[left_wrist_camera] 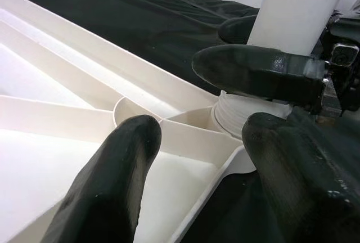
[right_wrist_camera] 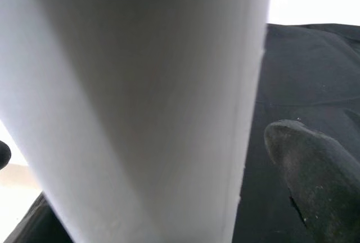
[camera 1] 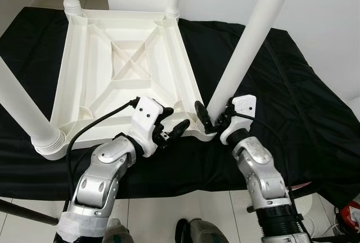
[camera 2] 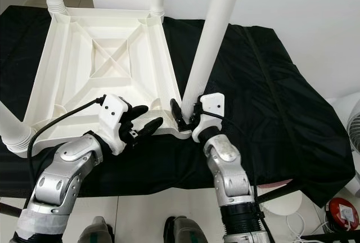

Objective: Building children table

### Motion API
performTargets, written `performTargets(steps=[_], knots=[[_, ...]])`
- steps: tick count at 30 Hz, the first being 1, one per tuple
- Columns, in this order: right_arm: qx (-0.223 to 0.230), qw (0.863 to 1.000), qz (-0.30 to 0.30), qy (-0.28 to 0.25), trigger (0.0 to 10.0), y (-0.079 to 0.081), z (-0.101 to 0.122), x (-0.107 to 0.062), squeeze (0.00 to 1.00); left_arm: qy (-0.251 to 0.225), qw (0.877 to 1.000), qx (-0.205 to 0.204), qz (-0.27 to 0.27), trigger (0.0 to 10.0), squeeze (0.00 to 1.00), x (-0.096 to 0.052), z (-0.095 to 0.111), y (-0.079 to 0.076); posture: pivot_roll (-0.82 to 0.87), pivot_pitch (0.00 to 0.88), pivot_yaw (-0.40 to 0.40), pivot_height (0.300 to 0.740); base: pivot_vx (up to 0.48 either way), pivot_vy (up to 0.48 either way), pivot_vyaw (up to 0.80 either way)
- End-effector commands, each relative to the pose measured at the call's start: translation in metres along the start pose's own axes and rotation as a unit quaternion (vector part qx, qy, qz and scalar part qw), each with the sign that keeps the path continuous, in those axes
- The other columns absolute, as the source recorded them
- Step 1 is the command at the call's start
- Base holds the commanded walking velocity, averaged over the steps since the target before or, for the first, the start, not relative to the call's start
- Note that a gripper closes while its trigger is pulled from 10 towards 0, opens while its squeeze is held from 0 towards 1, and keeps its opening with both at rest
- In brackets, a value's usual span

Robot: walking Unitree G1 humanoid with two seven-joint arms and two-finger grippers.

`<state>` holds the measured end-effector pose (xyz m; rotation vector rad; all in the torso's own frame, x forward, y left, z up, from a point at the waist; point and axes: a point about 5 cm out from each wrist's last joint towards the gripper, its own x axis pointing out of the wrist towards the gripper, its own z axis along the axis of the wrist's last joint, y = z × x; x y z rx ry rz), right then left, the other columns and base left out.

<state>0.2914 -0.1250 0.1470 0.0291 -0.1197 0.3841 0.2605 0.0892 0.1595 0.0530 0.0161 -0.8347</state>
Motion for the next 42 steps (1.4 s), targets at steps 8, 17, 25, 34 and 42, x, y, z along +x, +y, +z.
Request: performTargets(steps=[8,17,25,34,42], knots=[[-0.015,0.993,0.117,-0.01,10.0,-0.021,0.006,-0.008,0.0,-0.009,1.0,0.019,0.019,10.0,0.0,0.003,0.001,0.006,0.05,0.03,-0.063,0.74,0.0,0.0,0.0],[-0.028,0.975,0.219,0.024,2.9,-0.026,-0.002,-0.007,0.0,-0.012,0.999,0.018,-0.044,10.0,0.0,0.0,0.004,-0.003,0.05,0.025,-0.067,0.74,0.0,0.0,0.0],[-0.018,0.962,0.268,0.049,0.0,-0.024,-0.014,-0.013,0.0,-0.004,0.999,0.016,-0.044,10.0,0.0,0.0,-0.001,-0.006,0.06,0.028,-0.068,0.74,0.0,0.0,0.0],[-0.001,0.981,0.184,0.058,10.0,-0.024,-0.018,-0.013,0.0,-0.002,0.999,0.013,-0.037,10.0,0.0,0.003,-0.003,-0.007,0.06,0.015,-0.082,0.74,0.0,0.0,0.0],[0.012,0.996,0.04,0.075,10.0,-0.012,-0.023,-0.007,0.0,0.001,1.0,0.009,-0.028,10.0,0.0,0.004,-0.005,-0.007,0.07,0.003,-0.089,0.74,0.0,0.0,0.0]])
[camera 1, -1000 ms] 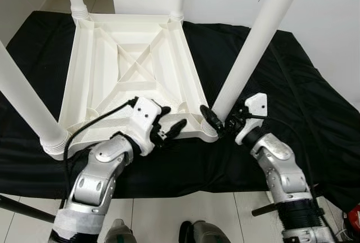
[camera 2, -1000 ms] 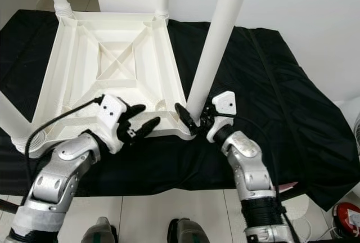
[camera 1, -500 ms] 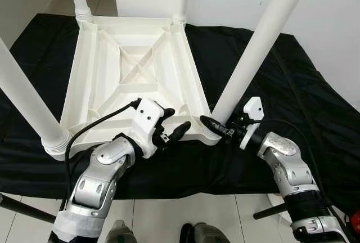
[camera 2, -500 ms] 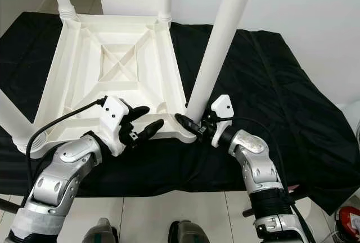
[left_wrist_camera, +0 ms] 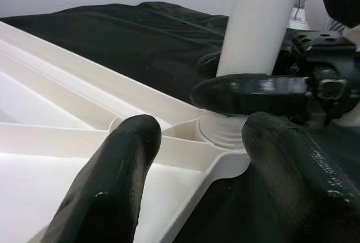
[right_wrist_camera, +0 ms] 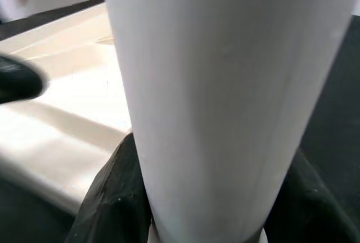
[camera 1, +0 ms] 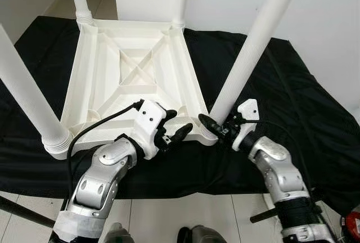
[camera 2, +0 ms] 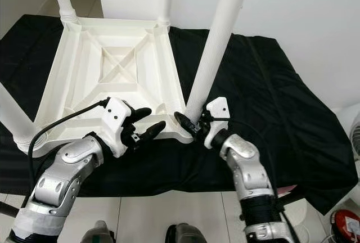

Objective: Building children table

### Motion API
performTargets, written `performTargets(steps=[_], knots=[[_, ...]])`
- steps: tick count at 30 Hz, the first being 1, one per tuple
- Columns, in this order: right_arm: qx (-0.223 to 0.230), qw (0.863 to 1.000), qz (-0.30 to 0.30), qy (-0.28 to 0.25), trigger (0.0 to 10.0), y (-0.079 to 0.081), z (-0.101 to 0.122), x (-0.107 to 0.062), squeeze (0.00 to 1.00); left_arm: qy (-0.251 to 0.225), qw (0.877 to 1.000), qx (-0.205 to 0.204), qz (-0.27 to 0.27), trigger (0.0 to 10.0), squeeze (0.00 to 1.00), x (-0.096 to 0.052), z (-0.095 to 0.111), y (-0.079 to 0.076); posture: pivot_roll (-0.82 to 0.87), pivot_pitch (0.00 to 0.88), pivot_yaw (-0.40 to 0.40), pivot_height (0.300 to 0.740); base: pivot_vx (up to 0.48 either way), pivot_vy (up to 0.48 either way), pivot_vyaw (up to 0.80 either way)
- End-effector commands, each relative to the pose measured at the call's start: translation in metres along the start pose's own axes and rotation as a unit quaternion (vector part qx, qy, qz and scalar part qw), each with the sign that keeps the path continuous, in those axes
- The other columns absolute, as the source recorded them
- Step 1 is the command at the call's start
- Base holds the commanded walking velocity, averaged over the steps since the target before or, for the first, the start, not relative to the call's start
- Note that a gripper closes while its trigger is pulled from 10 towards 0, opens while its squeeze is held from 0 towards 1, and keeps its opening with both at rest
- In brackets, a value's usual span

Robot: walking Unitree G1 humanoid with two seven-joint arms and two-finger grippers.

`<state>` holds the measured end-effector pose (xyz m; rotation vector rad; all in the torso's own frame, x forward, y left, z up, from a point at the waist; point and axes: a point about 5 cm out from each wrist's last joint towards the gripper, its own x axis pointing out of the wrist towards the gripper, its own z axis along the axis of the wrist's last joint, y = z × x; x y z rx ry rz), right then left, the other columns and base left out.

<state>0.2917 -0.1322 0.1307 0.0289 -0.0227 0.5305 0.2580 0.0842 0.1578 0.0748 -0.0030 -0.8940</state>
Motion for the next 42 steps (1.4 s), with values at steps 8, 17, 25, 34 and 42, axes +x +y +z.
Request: performTargets(steps=[8,17,25,34,42], knots=[[0.025,0.981,-0.192,0.031,10.0,0.01,-0.01,0.006,0.0,0.005,1.0,-0.006,0.007,10.0,0.0,0.003,-0.003,-0.001,0.07,0.002,-0.094,0.74,0.0,0.0,0.0],[0.062,0.987,-0.148,-0.016,10.0,0.02,0.003,0.007,1.0,0.001,1.0,-0.01,0.012,10.0,0.0,0.004,-0.001,0.001,0.06,0.028,-0.084,0.74,0.0,0.0,0.0],[0.038,0.995,-0.087,-0.027,10.0,0.005,0.011,-0.006,1.0,0.0,1.0,-0.013,0.009,10.0,0.0,0.005,0.001,0.001,0.05,0.038,-0.077,0.74,0.0,0.0,0.0],[-0.025,0.998,0.064,-0.011,10.0,0.001,0.007,-0.016,0.0,0.002,1.0,-0.015,0.001,10.0,0.0,0.005,0.0,-0.001,0.05,0.032,-0.068,0.74,0.0,0.0,0.0],[-0.055,0.981,0.182,0.025,7.6,-0.006,-0.002,-0.004,0.0,0.012,0.999,-0.016,-0.029,10.0,0.0,0.001,-0.005,-0.008,0.07,0.017,-0.074,0.74,0.0,0.0,0.0]])
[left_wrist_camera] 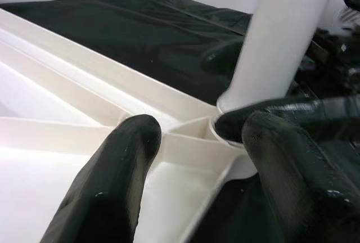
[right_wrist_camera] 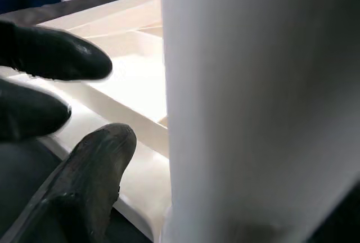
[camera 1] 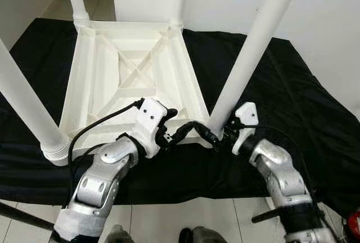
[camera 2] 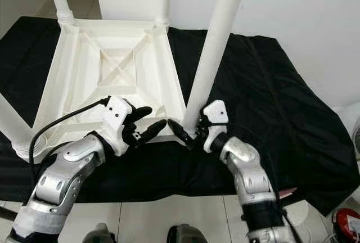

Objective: Building children table

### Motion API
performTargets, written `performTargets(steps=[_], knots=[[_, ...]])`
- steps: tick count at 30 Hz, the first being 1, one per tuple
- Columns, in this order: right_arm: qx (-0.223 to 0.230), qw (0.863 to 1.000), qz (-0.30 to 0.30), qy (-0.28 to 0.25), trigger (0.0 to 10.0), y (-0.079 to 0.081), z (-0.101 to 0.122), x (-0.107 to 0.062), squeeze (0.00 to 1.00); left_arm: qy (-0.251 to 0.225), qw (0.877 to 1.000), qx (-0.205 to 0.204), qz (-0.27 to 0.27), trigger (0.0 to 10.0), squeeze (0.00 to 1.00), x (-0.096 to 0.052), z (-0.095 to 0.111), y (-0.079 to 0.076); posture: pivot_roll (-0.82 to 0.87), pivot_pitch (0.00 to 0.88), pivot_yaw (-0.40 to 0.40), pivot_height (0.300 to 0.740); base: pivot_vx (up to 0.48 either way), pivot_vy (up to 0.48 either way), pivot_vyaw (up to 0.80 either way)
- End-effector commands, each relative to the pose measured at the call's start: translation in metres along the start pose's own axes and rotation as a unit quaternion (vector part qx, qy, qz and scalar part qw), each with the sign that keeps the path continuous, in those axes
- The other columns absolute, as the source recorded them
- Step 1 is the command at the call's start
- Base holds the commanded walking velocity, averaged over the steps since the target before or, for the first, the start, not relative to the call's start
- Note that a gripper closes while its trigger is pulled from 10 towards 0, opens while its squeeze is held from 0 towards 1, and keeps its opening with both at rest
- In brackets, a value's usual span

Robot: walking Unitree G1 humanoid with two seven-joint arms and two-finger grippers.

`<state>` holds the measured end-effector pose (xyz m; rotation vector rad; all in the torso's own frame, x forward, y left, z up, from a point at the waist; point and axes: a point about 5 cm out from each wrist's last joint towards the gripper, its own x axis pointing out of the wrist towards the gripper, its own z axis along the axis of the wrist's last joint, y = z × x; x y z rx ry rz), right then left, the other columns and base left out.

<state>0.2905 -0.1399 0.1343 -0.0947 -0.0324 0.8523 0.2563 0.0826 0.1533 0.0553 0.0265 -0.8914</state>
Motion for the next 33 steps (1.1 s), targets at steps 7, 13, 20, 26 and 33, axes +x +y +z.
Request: performTargets(steps=[7,13,20,26,33], knots=[[0.02,0.999,0.04,0.025,0.0,-0.001,-0.017,0.001,0.0,0.013,0.999,-0.004,-0.03,10.0,0.0,-0.002,-0.005,-0.009,0.08,0.019,-0.081,0.74,0.0,0.0,0.0],[0.04,0.999,0.026,0.017,0.0,0.002,-0.019,-0.003,0.0,0.012,1.0,-0.007,-0.023,10.0,0.0,-0.002,-0.005,-0.01,0.08,0.023,-0.082,0.74,0.0,0.0,0.0],[0.045,0.998,-0.043,0.009,10.0,0.004,-0.022,-0.003,0.0,0.016,1.0,-0.008,-0.025,10.0,0.0,-0.003,-0.006,-0.01,0.08,0.031,-0.077,0.74,0.0,0.0,0.0],[0.073,0.98,-0.183,0.017,10.0,0.008,-0.022,0.0,0.0,0.017,0.999,-0.011,-0.026,10.0,0.0,-0.002,-0.006,-0.009,0.07,0.024,-0.075,0.74,0.0,0.0,0.0],[0.093,0.951,-0.296,0.01,10.0,0.02,-0.018,0.009,0.0,0.016,0.999,-0.015,-0.023,10.0,0.0,-0.001,-0.006,-0.008,0.06,0.019,-0.077,0.74,0.0,0.0,0.0]])
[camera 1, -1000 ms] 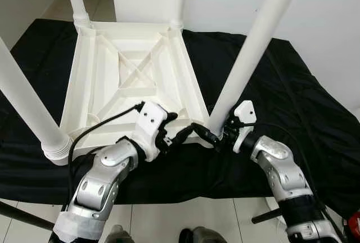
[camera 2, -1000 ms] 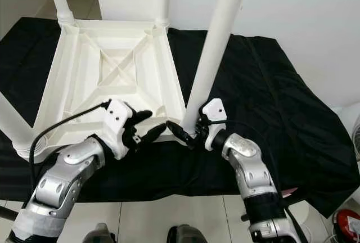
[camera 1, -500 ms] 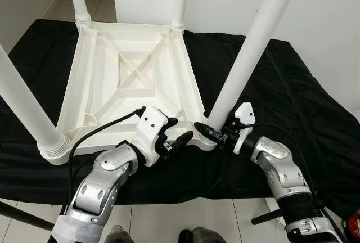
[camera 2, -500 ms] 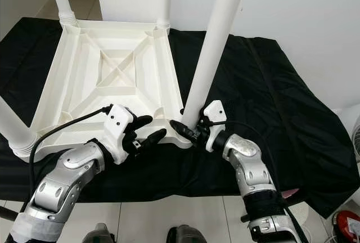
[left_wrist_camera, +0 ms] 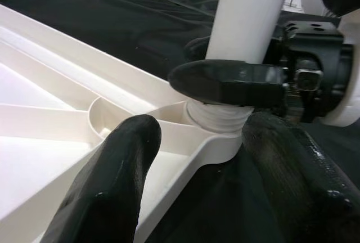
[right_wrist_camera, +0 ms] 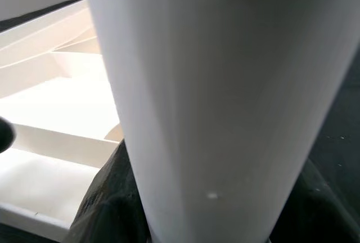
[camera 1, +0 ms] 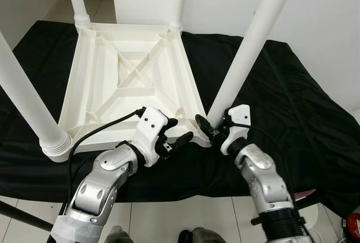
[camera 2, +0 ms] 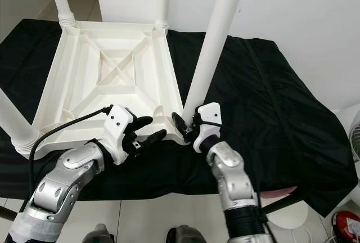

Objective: Building children table

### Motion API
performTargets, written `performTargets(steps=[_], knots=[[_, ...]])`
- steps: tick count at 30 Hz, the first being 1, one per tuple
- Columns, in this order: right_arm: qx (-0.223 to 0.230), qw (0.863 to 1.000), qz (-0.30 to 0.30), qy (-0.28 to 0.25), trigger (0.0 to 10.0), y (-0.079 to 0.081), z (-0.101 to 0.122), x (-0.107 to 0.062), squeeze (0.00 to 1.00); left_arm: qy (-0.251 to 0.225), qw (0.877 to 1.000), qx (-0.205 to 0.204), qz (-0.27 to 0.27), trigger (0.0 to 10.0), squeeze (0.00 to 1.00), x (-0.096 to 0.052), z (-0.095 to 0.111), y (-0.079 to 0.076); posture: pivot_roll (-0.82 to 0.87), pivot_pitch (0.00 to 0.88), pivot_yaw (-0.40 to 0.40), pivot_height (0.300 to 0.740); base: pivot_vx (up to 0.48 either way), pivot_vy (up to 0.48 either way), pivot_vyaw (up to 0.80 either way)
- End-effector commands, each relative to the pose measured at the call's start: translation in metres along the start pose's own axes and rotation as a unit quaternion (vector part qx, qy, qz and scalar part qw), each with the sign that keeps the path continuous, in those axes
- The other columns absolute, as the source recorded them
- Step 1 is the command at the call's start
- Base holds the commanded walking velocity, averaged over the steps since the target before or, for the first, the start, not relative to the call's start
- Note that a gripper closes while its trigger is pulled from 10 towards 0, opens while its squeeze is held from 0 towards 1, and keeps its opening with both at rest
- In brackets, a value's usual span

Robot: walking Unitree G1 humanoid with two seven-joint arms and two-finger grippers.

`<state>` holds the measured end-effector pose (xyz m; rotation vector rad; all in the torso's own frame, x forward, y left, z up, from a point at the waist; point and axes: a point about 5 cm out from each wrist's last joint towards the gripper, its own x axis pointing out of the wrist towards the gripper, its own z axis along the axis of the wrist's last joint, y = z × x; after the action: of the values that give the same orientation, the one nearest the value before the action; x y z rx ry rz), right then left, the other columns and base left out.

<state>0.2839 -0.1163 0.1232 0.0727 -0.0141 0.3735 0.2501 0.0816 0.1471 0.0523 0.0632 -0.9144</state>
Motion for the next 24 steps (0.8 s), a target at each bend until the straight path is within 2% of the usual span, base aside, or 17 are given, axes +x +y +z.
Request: performTargets(steps=[1,4,5,6,7,10,13,15,19,20,21,22,23,24], knots=[[0.009,0.998,-0.063,0.022,10.0,-0.005,-0.008,-0.004,0.0,0.001,1.0,-0.006,-0.011,10.0,0.0,0.001,0.0,-0.003,0.06,0.019,-0.077,0.74,0.0,0.0,0.0],[0.022,0.997,-0.066,0.015,10.0,0.001,-0.007,-0.004,0.0,0.0,1.0,-0.008,-0.012,10.0,0.0,0.001,0.001,-0.003,0.06,0.019,-0.073,0.74,0.0,0.0,0.0],[0.034,0.997,-0.067,0.013,10.0,0.005,-0.007,-0.004,0.93,0.001,1.0,-0.009,-0.012,10.0,0.0,0.002,0.001,-0.003,0.06,0.028,-0.075,0.74,0.0,0.0,0.0],[0.042,0.997,-0.068,0.012,10.0,0.008,-0.007,-0.005,0.93,0.002,1.0,-0.009,-0.012,10.0,0.0,0.002,0.001,-0.003,0.06,0.028,-0.075,0.74,0.0,0.0,0.0],[0.044,0.997,-0.06,0.009,10.0,0.01,-0.006,-0.005,1.0,0.0,1.0,-0.008,-0.016,10.0,0.0,0.002,0.002,-0.003,0.06,0.022,-0.071,0.74,0.0,0.0,0.0],[0.042,0.998,-0.054,0.005,10.0,0.012,-0.003,-0.008,1.0,-0.001,1.0,-0.012,-0.016,10.0,0.0,0.001,0.001,-0.002,0.06,0.034,-0.074,0.74,0.0,0.0,0.0],[0.038,0.998,-0.054,0.002,10.0,0.003,0.002,-0.01,1.0,-0.001,1.0,-0.014,-0.016,10.0,0.0,0.001,0.002,-0.001,0.05,0.058,-0.07,0.74,0.0,0.0,0.0],[0.03,0.998,-0.048,-0.003,10.0,-0.005,0.005,-0.012,1.0,-0.005,1.0,-0.018,-0.024,10.0,0.0,0.0,0.004,-0.001,0.05,0.038,-0.065,0.74,0.0,0.0,0.0],[0.021,0.999,-0.038,-0.006,10.0,-0.009,0.006,-0.016,1.0,-0.006,0.999,-0.021,-0.029,10.0,0.0,-0.002,0.003,-0.002,0.05,0.069,-0.067,0.74,0.0,0.0,0.0],[0.019,1.0,-0.018,-0.005,10.0,-0.011,0.007,-0.017,1.0,-0.006,0.999,-0.021,-0.028,10.0,0.0,-0.002,0.003,-0.001,0.04,0.056,-0.06,0.74,0.0,0.0,0.0],[0.001,0.999,0.038,-0.005,10.0,-0.009,0.008,-0.02,1.0,-0.007,0.999,-0.018,-0.029,10.0,0.0,-0.002,0.004,-0.001,0.04,0.055,-0.058,0.74,0.0,0.0,0.0],[0.001,0.999,0.038,-0.005,10.0,-0.009,0.008,-0.02,1.0,-0.007,0.999,-0.018,-0.029,10.0,0.0,-0.002,0.004,-0.001,0.04,0.055,-0.058,0.74,0.0,0.0,0.0],[-0.011,0.997,0.079,-0.003,10.0,-0.007,0.007,-0.022,1.0,-0.007,0.999,-0.015,-0.031,10.0,0.0,-0.002,0.004,0.0,0.04,0.062,-0.055,0.74,0.0,0.0,0.0],[-0.027,0.993,0.118,-0.002,10.0,-0.007,0.007,-0.023,0.0,-0.006,0.999,-0.013,-0.032,10.0,0.0,-0.002,0.005,0.0,0.04,0.057,-0.052,0.74,0.0,0.0,0.0]])
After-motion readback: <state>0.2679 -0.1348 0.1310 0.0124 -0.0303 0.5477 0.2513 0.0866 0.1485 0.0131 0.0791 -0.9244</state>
